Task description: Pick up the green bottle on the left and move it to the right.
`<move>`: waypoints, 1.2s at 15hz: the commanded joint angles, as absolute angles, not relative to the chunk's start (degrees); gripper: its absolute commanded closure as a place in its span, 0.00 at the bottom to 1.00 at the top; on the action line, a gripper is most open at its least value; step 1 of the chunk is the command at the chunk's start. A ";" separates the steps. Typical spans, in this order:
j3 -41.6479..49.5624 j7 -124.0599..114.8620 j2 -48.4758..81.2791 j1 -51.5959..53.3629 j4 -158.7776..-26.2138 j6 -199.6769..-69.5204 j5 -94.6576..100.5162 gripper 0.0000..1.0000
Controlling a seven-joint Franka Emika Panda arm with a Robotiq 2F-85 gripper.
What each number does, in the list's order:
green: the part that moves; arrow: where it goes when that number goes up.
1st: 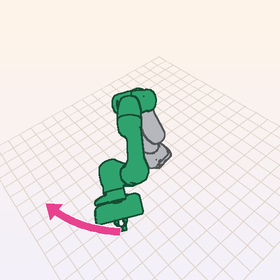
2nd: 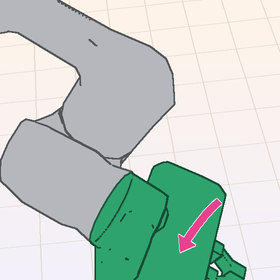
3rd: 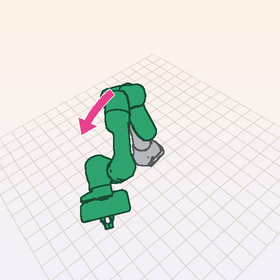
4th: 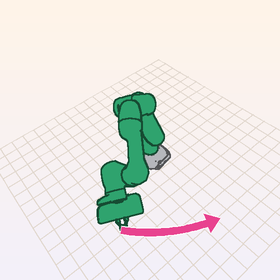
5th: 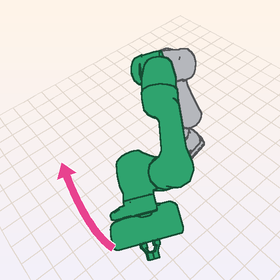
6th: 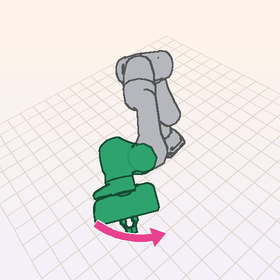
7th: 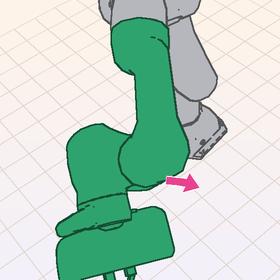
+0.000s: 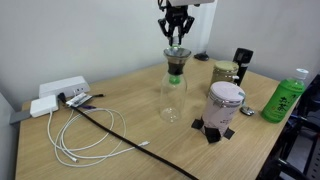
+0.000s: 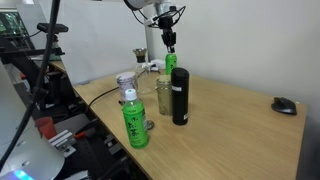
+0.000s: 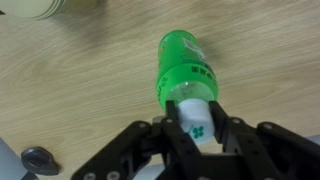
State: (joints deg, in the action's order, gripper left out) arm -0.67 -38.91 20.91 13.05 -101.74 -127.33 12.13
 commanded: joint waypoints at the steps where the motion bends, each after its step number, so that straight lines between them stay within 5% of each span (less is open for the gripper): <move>1: 0.47 -39.67 20.13 13.19 -103.26 -127.10 13.84 0.89; 16: 1.89 -39.70 22.72 12.69 -103.47 -126.34 16.90 0.89; 18: 1.88 -39.58 22.70 12.71 -103.43 -126.09 16.90 0.58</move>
State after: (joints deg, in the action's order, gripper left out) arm 1.96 -40.21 23.02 13.04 -103.16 -126.31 17.02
